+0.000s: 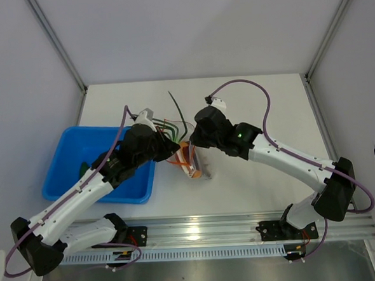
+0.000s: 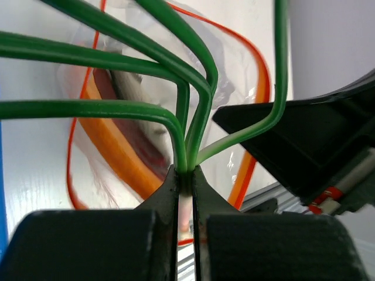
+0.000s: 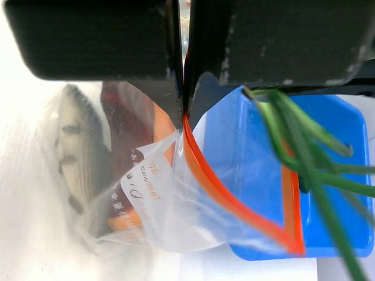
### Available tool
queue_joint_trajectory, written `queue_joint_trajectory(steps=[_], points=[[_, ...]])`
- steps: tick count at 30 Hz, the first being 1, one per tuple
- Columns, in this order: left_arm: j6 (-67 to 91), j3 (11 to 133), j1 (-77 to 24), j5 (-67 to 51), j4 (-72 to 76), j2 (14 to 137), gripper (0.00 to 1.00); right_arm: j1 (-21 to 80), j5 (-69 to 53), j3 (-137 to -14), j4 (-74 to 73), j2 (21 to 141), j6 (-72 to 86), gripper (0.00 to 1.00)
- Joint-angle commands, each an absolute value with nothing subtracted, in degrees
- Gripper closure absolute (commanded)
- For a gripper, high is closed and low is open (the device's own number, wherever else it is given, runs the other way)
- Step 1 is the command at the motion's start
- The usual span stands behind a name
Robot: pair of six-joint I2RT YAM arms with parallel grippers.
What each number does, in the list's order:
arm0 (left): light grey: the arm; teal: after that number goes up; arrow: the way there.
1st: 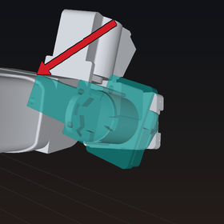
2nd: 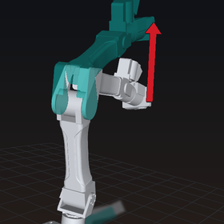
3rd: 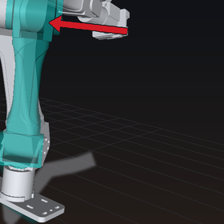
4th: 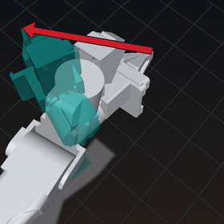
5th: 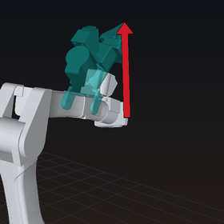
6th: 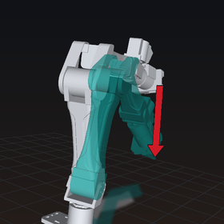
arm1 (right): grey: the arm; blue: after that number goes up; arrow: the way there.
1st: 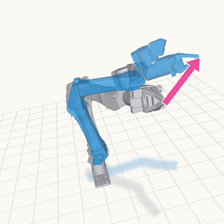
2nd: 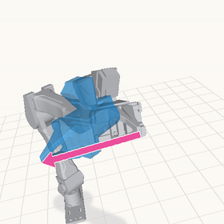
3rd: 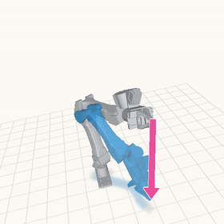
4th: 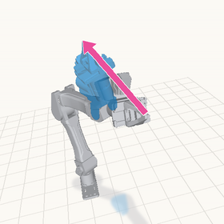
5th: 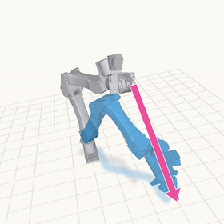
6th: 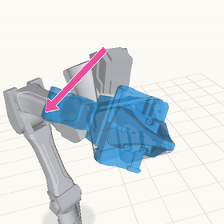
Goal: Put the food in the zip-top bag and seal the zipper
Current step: Place the fake vegetable in the zipper food storage bag.
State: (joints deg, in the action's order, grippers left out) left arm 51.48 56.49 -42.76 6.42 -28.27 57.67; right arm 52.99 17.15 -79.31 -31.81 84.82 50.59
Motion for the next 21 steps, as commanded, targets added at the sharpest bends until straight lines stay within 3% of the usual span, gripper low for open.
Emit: queue_joint_trajectory(steps=[1, 13, 21], points=[[48.7, 57.8, -43.4, 2.1, -31.2, 59.4, 1.0, 53.1, 19.3, -80.5, -28.7, 83.8, 49.7, 1.0], [49.8, 60.3, -43.4, 0.4, -35.3, 66.9, 1.0, 53.4, 22.0, -79.1, -25.7, 83.6, 47.5, 1.0], [48.0, 67.3, -43.2, -1.7, -38.1, 79.0, 0.99, 55.2, 21.4, -79.1, -24.2, 83.8, 44.2, 1.0]])
